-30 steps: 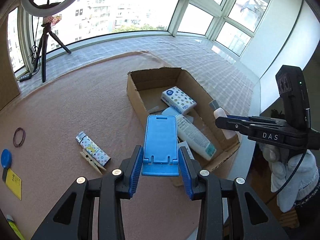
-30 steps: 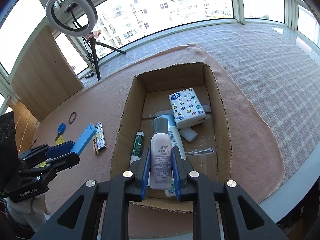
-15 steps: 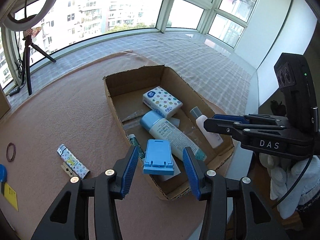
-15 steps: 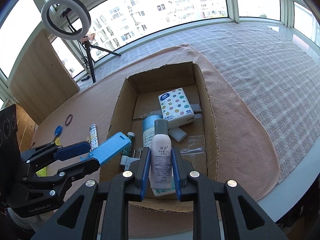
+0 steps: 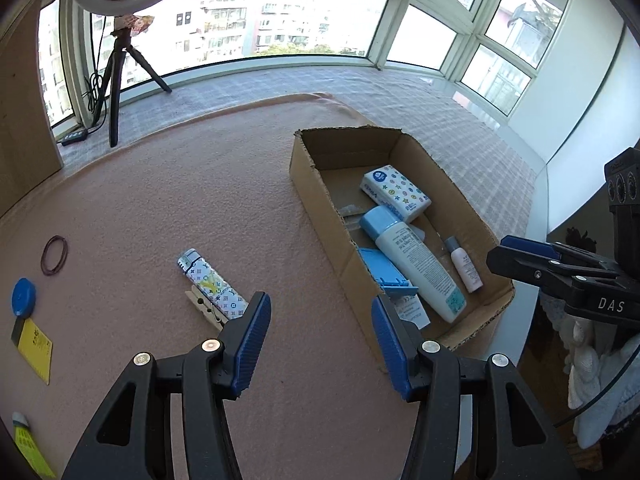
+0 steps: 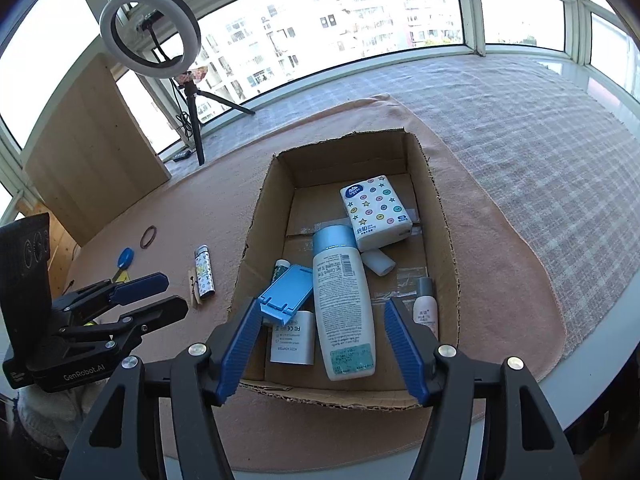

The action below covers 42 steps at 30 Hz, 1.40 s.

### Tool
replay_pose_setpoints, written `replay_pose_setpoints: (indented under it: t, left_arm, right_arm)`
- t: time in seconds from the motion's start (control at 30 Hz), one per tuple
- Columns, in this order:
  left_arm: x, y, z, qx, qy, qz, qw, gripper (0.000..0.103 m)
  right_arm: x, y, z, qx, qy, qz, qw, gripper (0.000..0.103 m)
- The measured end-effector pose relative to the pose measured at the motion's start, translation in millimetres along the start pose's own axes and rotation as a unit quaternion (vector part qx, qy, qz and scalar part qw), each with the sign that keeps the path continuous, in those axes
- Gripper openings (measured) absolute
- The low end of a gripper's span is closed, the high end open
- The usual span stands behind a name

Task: Organize objects
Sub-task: 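Open the right gripper over the box while the left releases the phone stand into it, then move the left gripper down to the wooden clothespin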

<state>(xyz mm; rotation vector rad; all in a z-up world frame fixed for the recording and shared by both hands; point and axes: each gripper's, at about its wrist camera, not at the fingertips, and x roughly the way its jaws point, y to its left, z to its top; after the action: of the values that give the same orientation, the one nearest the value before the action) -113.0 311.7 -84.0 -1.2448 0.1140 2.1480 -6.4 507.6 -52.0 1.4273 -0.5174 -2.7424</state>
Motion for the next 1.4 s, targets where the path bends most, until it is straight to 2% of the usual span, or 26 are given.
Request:
replay_pose_setpoints:
  t: [0.27,0.47,0.67,0.83,1.03,1.2,1.4]
  left_arm:
    - [0.2,77.7,-8.1,-0.087,0.006,0.044,0.9952,0.056]
    - [21.0,96.0,-4.2,-0.114,0.019,0.05,0.992,0.056]
    - [50.1,86.7,1.5,-0.102,0.034,0.053,0.9928,0.056]
    - [65.8,79.3,4.6,-0.079,0.041,0.073,0.9933,0.054]
    - [70.4,83.1,-3.4,-0.071,0.052,0.085,0.9925,0.039]
    - [64.6,94.8,-8.8,-0.084,0.047,0.09,0.9913,0.039]
    - [58.8,101.0,-12.3,-0.075,0.043,0.101,0.9911,0.035]
  right_arm:
    - [-2.6,11.4,-8.5,0.009,0.0,0.013,1.0,0.061]
    - [-2.3,15.7,-14.7,0.006,0.001,0.013,1.0,0.061]
    - [-2.6,14.7,-18.4,0.009,0.005,0.015,1.0,0.061]
    - [-4.0,17.5,-20.1,0.006,0.008,0.016,1.0,0.061]
    - [-2.7,27.4,-19.6,-0.001,0.009,0.022,1.0,0.061]
    - [0.9,40.3,-15.9,-0.01,0.011,0.032,0.999,0.061]
    - [8.0,65.1,-8.0,-0.031,0.015,0.05,0.998,0.061]
